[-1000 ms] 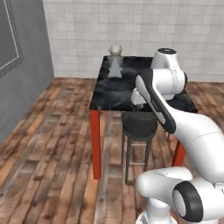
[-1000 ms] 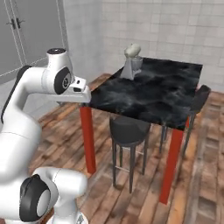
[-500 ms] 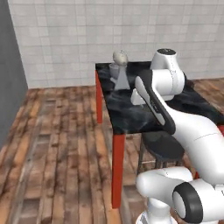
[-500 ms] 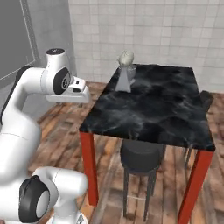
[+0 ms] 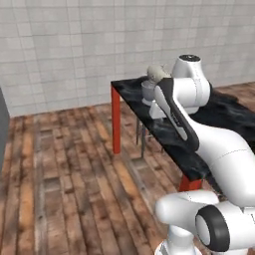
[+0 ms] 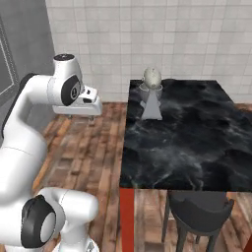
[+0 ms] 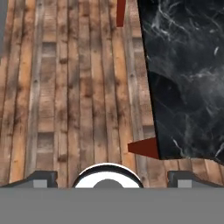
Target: Navigate to the stand mixer.
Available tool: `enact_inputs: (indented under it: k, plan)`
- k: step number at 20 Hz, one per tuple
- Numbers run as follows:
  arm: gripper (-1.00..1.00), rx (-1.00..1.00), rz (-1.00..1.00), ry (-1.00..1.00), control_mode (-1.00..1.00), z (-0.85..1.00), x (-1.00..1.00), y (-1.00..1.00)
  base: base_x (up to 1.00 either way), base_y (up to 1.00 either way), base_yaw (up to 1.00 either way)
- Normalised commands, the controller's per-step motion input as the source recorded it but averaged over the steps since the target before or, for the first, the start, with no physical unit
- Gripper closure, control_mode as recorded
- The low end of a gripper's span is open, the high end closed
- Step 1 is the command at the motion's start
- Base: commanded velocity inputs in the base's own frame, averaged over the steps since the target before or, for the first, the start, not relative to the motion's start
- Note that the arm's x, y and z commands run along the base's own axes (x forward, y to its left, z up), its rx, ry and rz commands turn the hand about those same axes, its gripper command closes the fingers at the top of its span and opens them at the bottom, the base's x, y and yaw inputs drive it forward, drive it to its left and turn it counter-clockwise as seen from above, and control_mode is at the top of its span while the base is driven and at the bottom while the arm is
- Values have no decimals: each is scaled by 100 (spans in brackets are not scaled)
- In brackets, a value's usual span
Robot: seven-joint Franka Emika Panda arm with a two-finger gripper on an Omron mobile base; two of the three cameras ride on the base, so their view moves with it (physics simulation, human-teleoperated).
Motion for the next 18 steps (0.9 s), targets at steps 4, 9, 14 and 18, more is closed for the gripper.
enact_inputs:
  k: [4,9,14,18]
  plan:
    - [-100,0,0,0,100,0,0,0,35,100,-25]
    - [-100,0,0,0,100,0,0,0,66,100,-30]
    - [-100,0,0,0,100,0,0,0,98,94,-45]
    - [-100,0,0,0,100,0,0,0,100,77,-55]
